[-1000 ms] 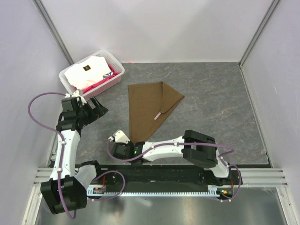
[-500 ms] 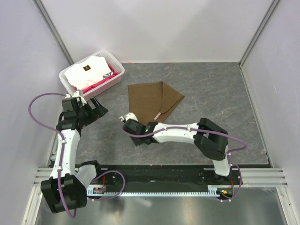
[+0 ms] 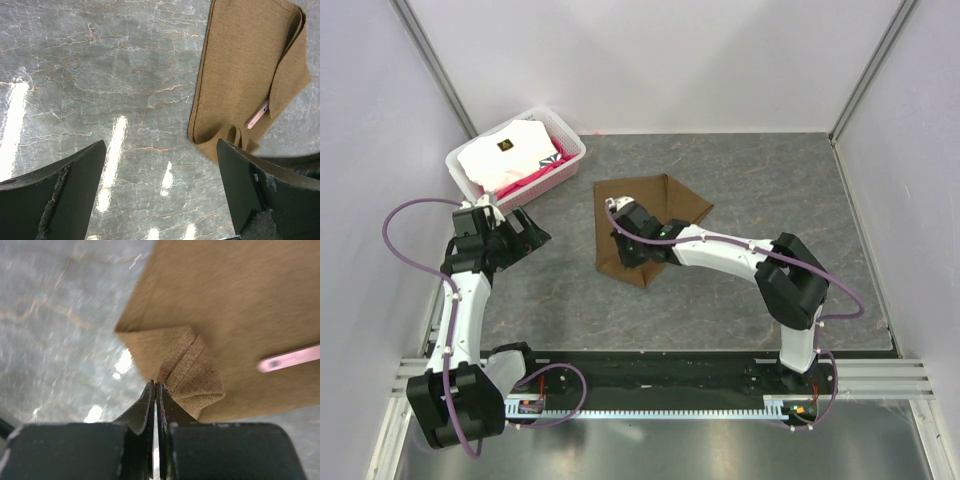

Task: Fold the napkin, place the utensils inside, and roll it up
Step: Fold the napkin

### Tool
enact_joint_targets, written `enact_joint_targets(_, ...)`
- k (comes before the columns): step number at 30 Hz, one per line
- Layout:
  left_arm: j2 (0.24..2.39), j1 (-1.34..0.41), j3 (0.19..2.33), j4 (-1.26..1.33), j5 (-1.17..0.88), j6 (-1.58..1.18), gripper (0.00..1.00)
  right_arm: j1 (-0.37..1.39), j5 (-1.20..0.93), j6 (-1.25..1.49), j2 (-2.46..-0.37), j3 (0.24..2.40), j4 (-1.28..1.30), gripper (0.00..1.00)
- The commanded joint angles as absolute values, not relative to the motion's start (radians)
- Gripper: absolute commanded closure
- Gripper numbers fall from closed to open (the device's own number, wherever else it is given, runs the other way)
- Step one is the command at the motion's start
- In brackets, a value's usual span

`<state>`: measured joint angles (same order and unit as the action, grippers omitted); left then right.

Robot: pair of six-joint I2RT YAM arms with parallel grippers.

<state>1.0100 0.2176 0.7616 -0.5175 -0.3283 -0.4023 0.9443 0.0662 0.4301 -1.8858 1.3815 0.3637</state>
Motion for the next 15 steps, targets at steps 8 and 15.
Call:
enact_joint_targets(8, 1.023, 0.225, 0.753, -0.472, -0.367, -0.385, 0.0, 0.785, 0.017, 0.408, -1.893, 1.348, 0.256, 1.0)
enact_joint_targets(15, 1.028, 0.225, 0.752, -0.474, -0.37, -0.387, 0.0, 0.71, 0.02, 0.403, -1.888, 1.318, 0.224, 1.0)
